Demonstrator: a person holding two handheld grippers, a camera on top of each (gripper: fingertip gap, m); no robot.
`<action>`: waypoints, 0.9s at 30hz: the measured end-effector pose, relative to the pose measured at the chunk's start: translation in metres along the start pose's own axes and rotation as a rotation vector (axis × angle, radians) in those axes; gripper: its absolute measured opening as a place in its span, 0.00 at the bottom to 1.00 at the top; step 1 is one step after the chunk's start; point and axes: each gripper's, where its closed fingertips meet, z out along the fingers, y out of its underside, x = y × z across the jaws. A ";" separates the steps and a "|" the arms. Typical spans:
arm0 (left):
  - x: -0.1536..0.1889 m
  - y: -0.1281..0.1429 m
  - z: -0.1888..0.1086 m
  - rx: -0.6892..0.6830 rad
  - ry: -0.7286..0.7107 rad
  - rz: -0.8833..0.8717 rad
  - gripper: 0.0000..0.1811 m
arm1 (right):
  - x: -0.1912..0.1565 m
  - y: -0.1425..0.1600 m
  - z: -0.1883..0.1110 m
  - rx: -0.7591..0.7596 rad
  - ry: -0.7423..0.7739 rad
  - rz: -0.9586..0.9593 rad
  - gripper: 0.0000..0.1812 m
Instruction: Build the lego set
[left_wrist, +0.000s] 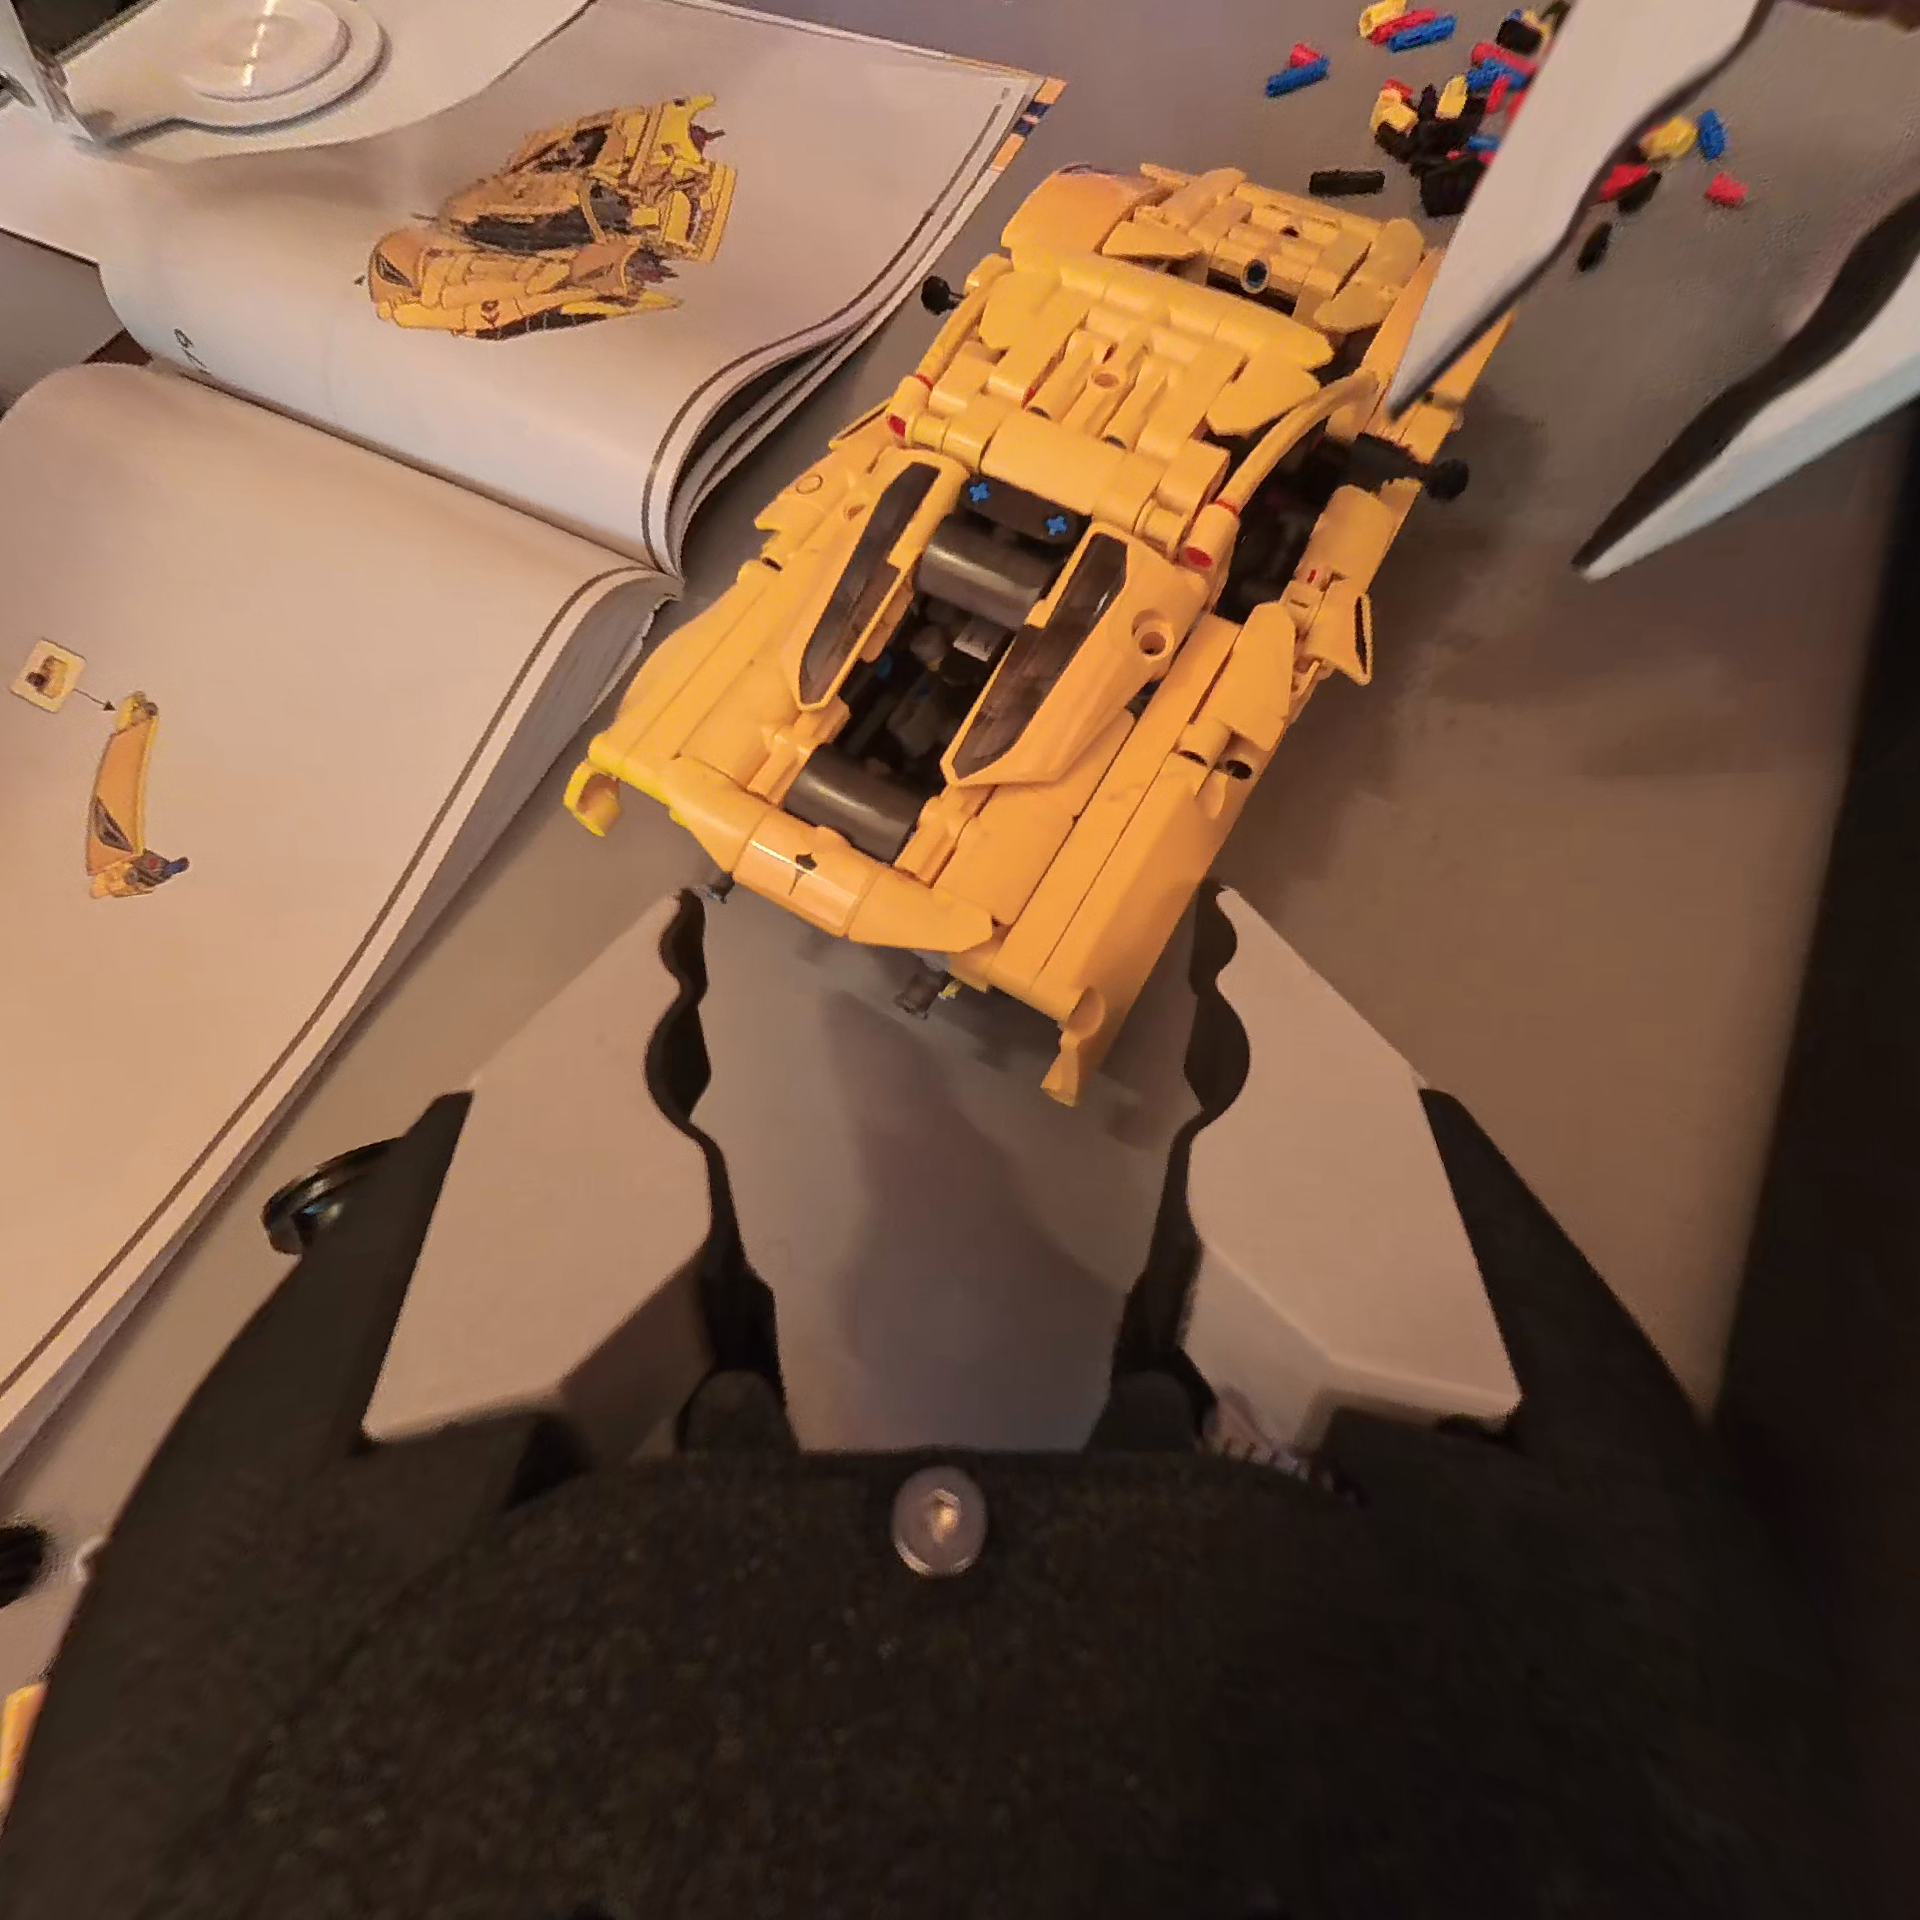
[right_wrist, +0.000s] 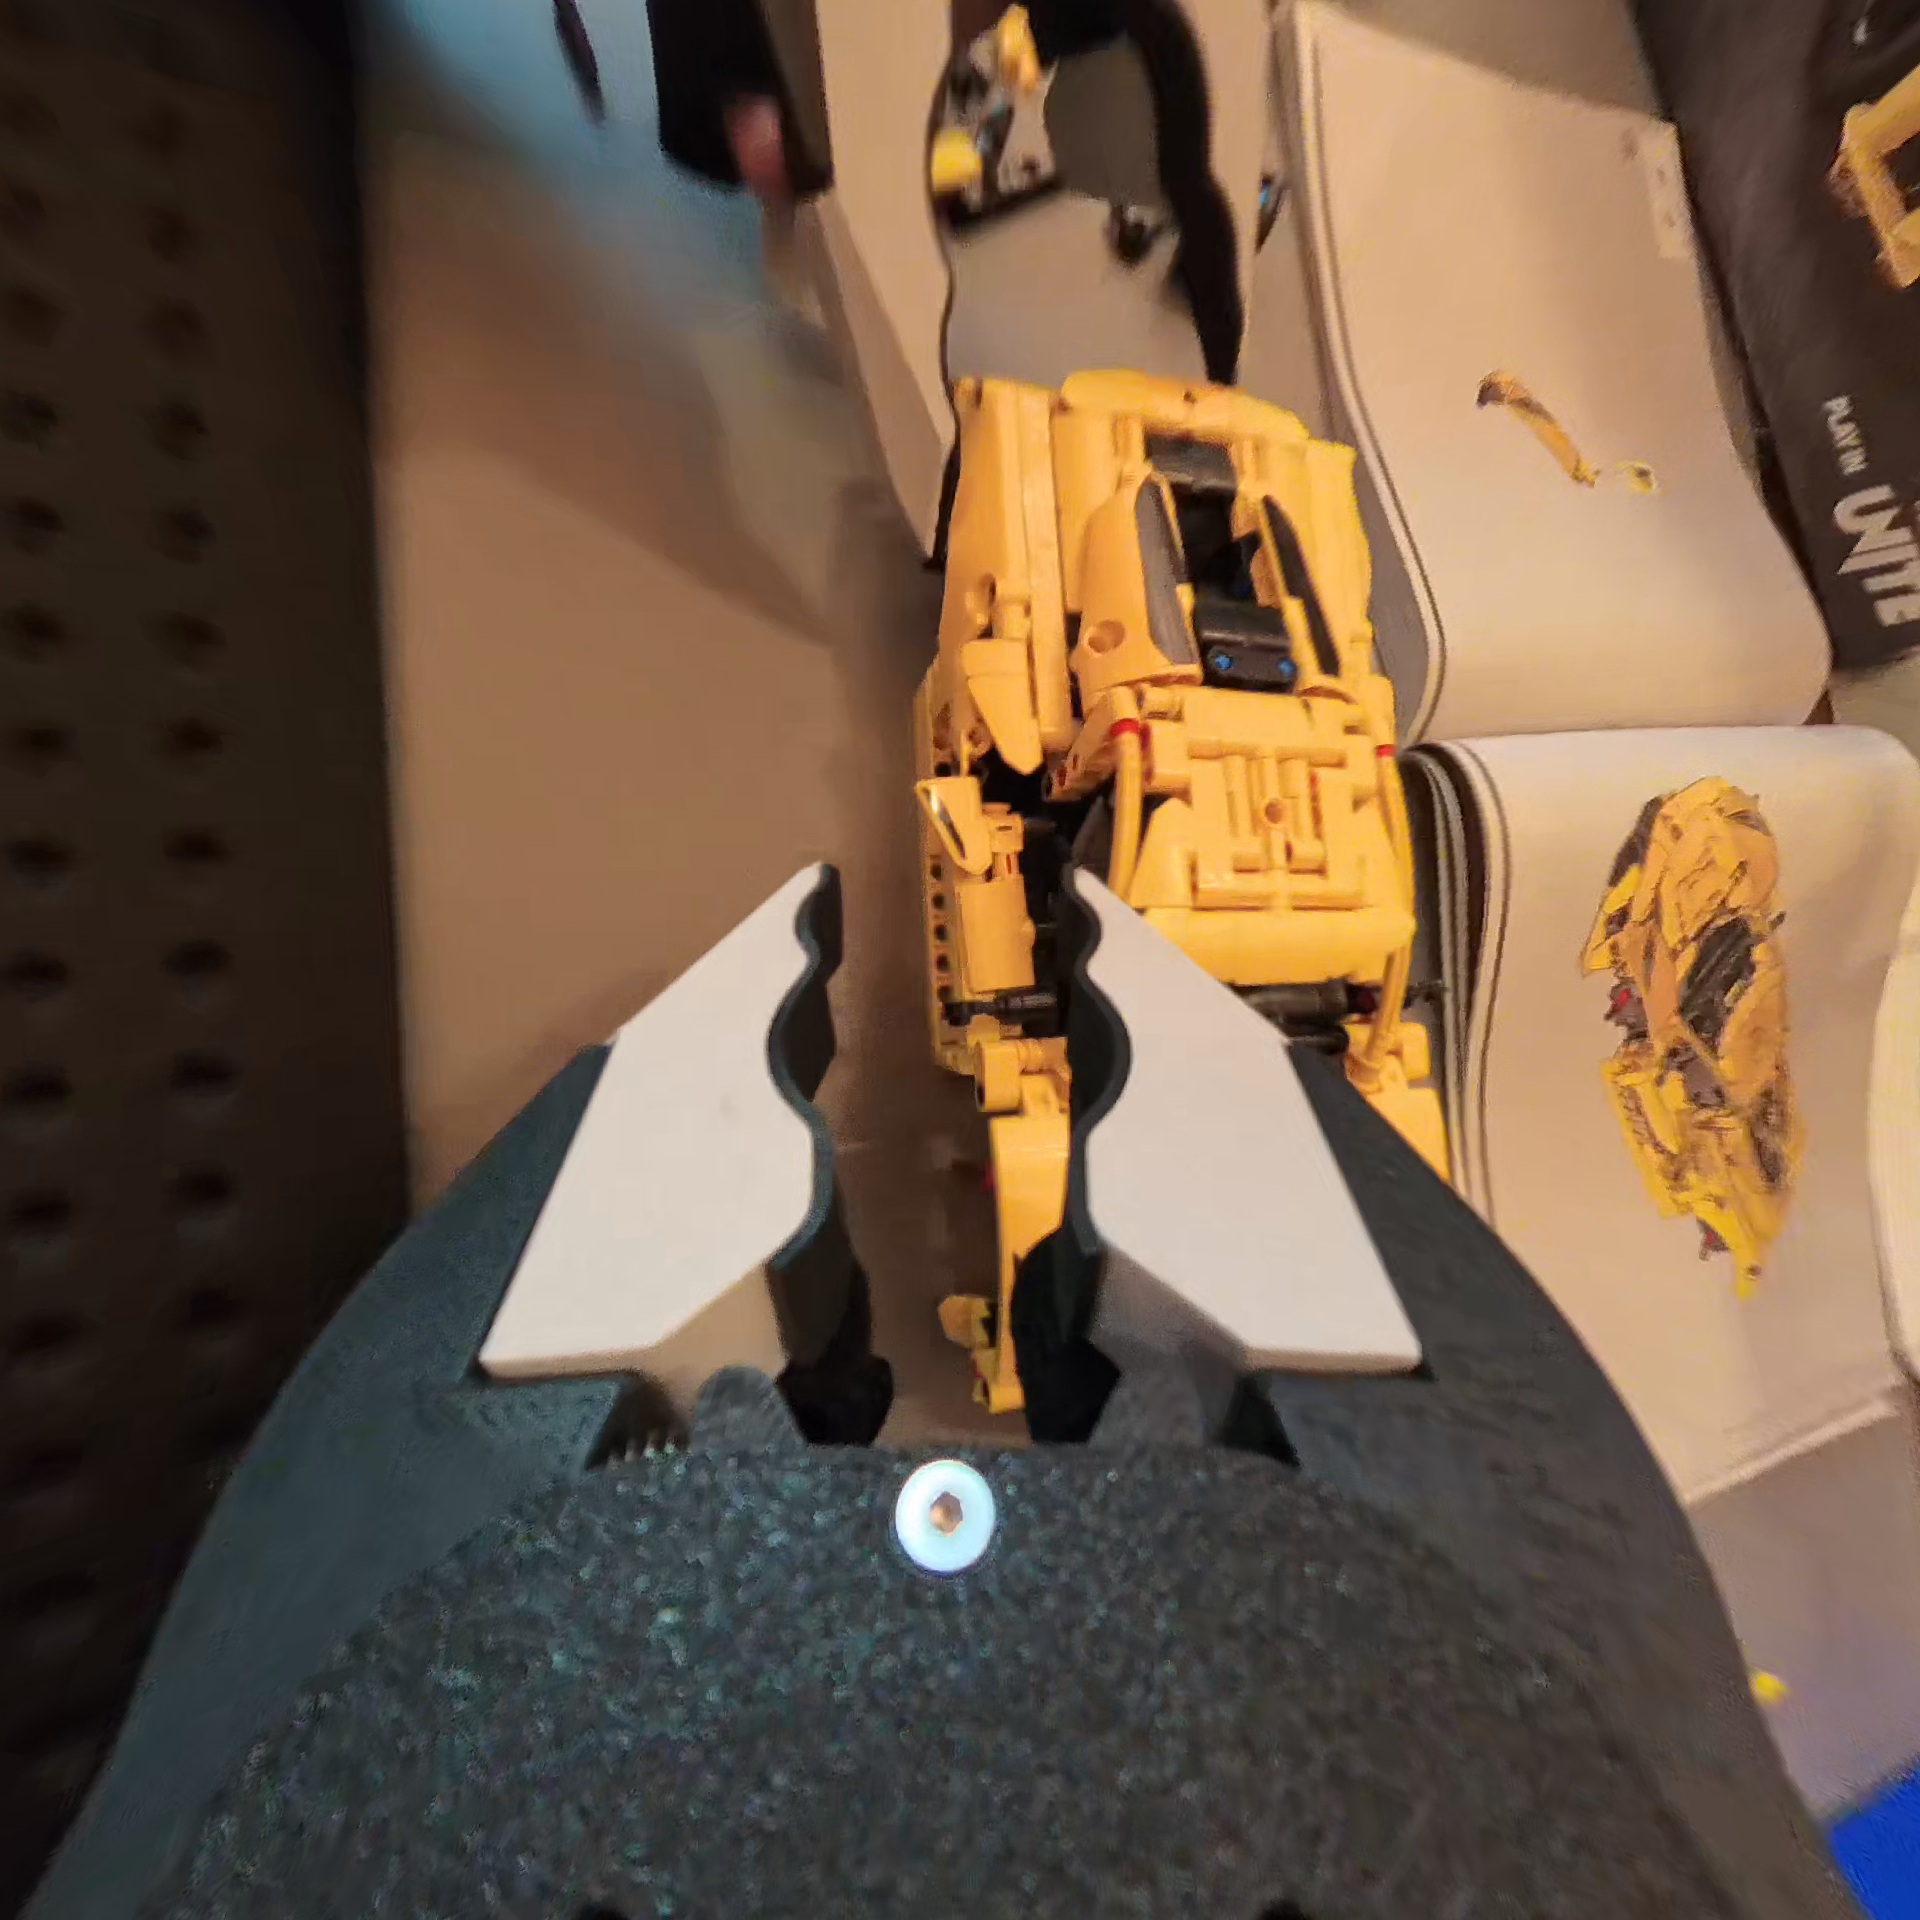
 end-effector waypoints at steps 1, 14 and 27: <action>-0.001 0.001 0.001 -0.003 -0.001 -0.004 0.52 | -0.001 0.003 0.007 -0.048 0.021 -0.038 0.22; 0.006 0.003 0.008 -0.010 0.013 -0.004 0.47 | 0.006 0.019 0.028 -0.304 -0.118 0.016 0.08; 0.014 0.015 0.020 -0.094 0.029 0.037 0.39 | 0.003 0.023 0.024 -0.353 -0.153 0.018 0.08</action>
